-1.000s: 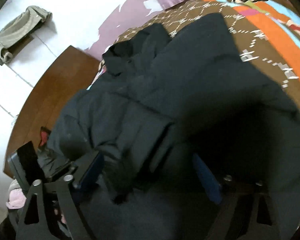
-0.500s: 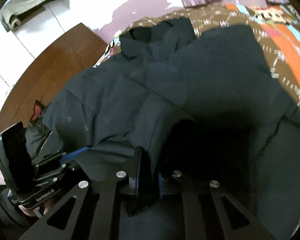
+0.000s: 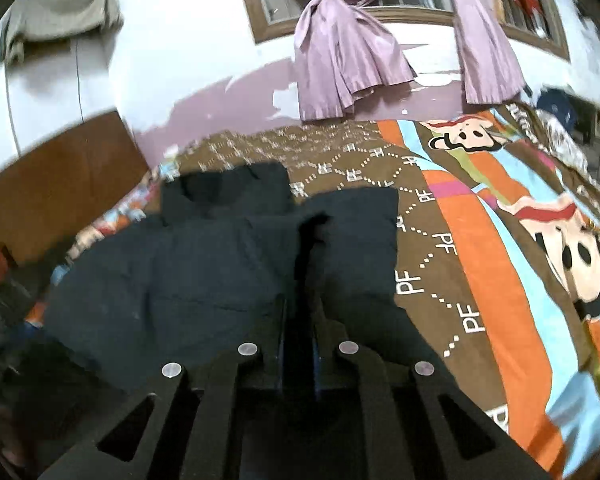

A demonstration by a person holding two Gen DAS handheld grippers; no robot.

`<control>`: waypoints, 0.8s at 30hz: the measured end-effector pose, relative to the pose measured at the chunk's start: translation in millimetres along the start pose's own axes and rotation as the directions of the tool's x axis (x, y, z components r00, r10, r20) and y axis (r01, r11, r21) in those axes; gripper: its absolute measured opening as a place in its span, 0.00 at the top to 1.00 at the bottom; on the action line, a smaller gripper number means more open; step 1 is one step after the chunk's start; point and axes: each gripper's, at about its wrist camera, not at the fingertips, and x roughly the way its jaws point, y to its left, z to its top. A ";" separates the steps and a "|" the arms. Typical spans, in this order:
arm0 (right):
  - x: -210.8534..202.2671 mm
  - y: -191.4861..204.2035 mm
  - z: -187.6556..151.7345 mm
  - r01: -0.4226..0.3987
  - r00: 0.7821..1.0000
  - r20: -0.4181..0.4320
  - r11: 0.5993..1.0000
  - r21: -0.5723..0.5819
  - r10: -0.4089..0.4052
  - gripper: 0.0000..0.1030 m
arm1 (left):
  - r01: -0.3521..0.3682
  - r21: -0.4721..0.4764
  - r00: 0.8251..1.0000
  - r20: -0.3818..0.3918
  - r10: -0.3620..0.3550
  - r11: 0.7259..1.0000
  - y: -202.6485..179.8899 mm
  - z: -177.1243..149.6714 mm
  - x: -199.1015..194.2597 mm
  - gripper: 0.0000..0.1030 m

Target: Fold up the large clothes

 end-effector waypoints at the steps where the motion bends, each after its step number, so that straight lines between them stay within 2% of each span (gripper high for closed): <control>1: 7.6 -5.4 -3.1 -0.003 1.000 -0.024 1.000 0.013 0.003 0.91 | -0.017 -0.018 1.000 -0.014 0.016 1.000 4.5 1.1 3.4 0.46; 3: 8.7 -11.9 -1.3 -0.012 0.999 -0.035 0.998 0.067 0.014 0.83 | -0.042 -0.052 0.998 -0.038 0.040 0.998 13.2 5.0 8.1 0.46; 6: -6.3 -7.4 10.8 0.052 0.998 0.031 0.997 0.049 -0.054 0.70 | -0.104 -0.103 0.993 -0.069 0.098 0.989 28.1 19.0 18.8 0.46; 8: -13.8 2.0 19.5 0.075 0.993 0.090 0.997 0.006 -0.075 0.51 | -0.139 -0.118 0.989 -0.061 0.132 0.983 34.7 26.8 21.0 0.46; 10: -11.6 18.9 27.1 0.058 0.993 0.103 0.997 -0.057 -0.052 0.49 | -0.160 -0.064 0.987 -0.043 0.158 0.985 36.0 42.2 29.5 0.46; 12: 0.8 38.6 33.6 0.003 0.997 0.071 0.992 -0.124 0.006 0.49 | -0.180 0.018 0.981 -0.065 0.181 0.983 34.5 49.7 45.0 0.46; 13: 9.9 47.8 35.0 -0.025 0.999 0.044 0.987 -0.157 0.032 0.45 | -0.189 0.058 0.975 -0.106 0.195 0.980 35.0 54.1 58.3 0.46; 15: 25.7 63.2 31.2 -0.049 0.999 -0.007 0.977 -0.207 0.049 0.43 | -0.186 0.060 0.965 -0.175 0.194 0.981 42.8 52.0 78.6 0.46; 17: 46.2 70.0 21.4 -0.058 0.996 -0.080 0.970 -0.235 0.040 0.43 | -0.179 0.039 0.952 -0.244 0.184 0.983 50.8 41.9 94.9 0.45; 20: 75.3 63.3 0.6 -0.078 0.981 -0.188 0.972 -0.222 0.036 0.42 | -0.164 0.052 0.950 -0.259 0.171 0.985 54.2 23.6 100.6 0.45; 24: 86.1 66.3 -20.7 -0.058 0.983 -0.183 0.950 -0.307 0.001 0.42 | -0.199 0.164 0.937 -0.256 0.236 0.966 39.7 10.0 106.6 0.44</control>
